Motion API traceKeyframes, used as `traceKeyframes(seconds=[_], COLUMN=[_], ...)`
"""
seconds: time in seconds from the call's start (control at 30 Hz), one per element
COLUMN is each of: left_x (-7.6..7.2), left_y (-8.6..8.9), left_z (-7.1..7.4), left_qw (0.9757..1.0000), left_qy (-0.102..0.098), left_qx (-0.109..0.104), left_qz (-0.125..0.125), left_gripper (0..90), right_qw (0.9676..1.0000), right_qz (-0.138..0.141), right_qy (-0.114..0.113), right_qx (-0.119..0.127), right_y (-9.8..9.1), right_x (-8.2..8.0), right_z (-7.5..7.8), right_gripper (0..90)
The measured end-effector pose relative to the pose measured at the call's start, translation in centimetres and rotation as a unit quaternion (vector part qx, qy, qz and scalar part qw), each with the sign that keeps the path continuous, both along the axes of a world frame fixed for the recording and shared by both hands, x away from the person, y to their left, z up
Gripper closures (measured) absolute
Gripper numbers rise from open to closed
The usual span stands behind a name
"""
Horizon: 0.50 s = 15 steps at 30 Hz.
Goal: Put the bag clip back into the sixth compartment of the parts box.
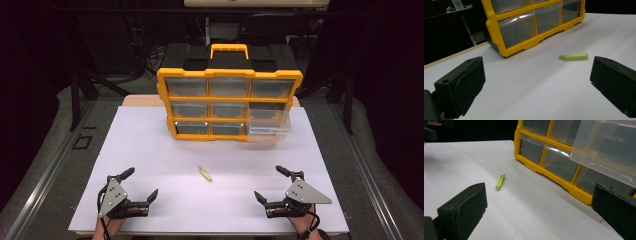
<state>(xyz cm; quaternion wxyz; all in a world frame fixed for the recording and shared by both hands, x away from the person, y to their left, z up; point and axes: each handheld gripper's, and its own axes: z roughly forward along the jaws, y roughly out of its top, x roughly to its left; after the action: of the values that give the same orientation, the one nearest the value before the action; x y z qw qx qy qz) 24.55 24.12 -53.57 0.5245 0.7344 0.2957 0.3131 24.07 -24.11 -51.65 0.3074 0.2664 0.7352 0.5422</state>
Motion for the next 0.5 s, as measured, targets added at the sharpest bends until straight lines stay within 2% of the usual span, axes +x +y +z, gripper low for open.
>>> traceKeyframes(seconds=[0.13,0.33,0.5], left_x=[-0.1,0.1,-0.1], left_y=[0.0,0.0,-0.2], left_z=[0.0,0.0,0.0], left_qw=[1.0000,1.0000,1.0000], left_qy=[-0.001,0.000,-0.001], left_qx=[0.002,0.001,0.000], left_qz=[-0.001,-0.003,-0.004], left_gripper=[0.0,0.0,0.0], right_qw=[1.0000,0.9997,0.9996], right_qz=[0.002,0.000,0.000], right_qy=[0.005,0.024,0.029], right_qx=[-0.001,-0.005,-0.006], right_y=[0.1,0.6,1.1], right_x=[0.0,0.4,0.6], right_z=[0.0,-0.1,-0.2], right_gripper=[0.0,0.0,0.0])
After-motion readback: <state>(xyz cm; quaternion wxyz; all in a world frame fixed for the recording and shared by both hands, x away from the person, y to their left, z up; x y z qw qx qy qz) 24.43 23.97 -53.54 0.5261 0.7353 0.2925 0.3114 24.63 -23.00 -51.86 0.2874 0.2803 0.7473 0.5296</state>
